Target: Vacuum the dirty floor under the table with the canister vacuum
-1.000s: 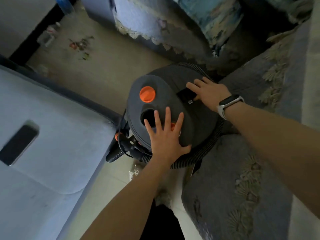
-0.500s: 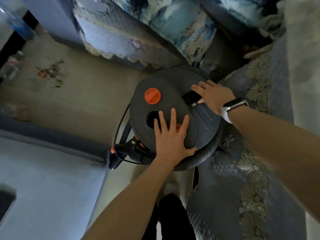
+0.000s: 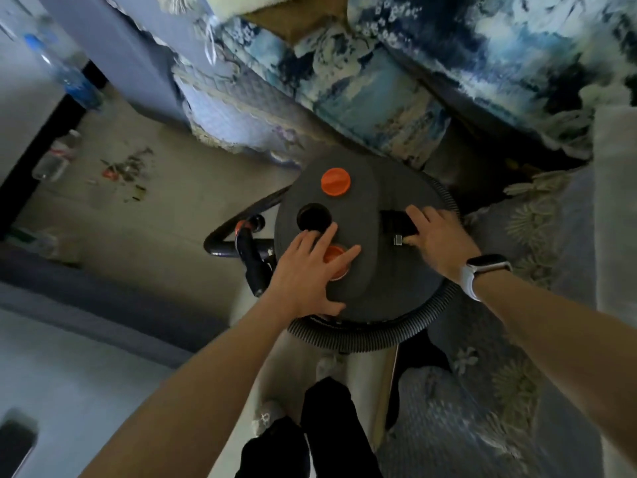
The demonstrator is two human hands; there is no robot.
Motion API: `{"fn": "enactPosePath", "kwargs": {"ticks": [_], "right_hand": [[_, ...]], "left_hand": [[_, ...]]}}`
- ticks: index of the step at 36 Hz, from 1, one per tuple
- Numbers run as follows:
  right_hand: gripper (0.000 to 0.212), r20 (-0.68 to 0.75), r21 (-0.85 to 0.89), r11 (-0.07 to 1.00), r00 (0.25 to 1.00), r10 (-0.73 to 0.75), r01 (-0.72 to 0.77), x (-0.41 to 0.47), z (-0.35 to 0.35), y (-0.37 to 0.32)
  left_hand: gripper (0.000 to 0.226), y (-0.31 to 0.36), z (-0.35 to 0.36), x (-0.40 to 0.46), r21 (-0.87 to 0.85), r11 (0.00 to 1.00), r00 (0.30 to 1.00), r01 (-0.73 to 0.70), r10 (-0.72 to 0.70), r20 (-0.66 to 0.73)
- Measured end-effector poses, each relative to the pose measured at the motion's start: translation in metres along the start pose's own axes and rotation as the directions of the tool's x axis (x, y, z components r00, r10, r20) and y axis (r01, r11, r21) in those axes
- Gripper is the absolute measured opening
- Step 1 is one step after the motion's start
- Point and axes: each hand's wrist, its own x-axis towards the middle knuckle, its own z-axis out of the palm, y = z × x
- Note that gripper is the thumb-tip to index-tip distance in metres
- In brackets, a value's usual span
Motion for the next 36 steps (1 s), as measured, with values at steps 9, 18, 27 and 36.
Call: {"fn": "enactPosePath", "kwargs": {"ticks": [9,18,27,36], "right_hand": [[0.060,0.013,0.086,0.996,1.000,0.012,-0.013,0.015,-0.005,-0.045],[0.062,0.044,0.267,0.961,0.996,-0.079,0.065,0.028,-0.010,-0.126],[0.061,-0.086,0.375,0.912,0.986,-0.146,0.168,0.072,-0.027,-0.235],[0.058,-0.175,0.181,0.922,0.933,-0.313,0.343,0.147,-0.069,-0.338]], "left_hand": [[0.111,-0.067,-0.012,-0.009,0.013,1.000,0.999,0.023,-0.023,0.024],[0.114,-0.157,-0.021,-0.050,-0.020,1.000,0.994,0.023,-0.020,0.110],[0.105,-0.256,-0.038,-0.077,-0.247,0.930,0.956,0.272,-0.231,0.183],[0.062,-0.323,-0.017,-0.117,-0.423,0.702,0.744,0.572,-0.662,-0.091]]}}
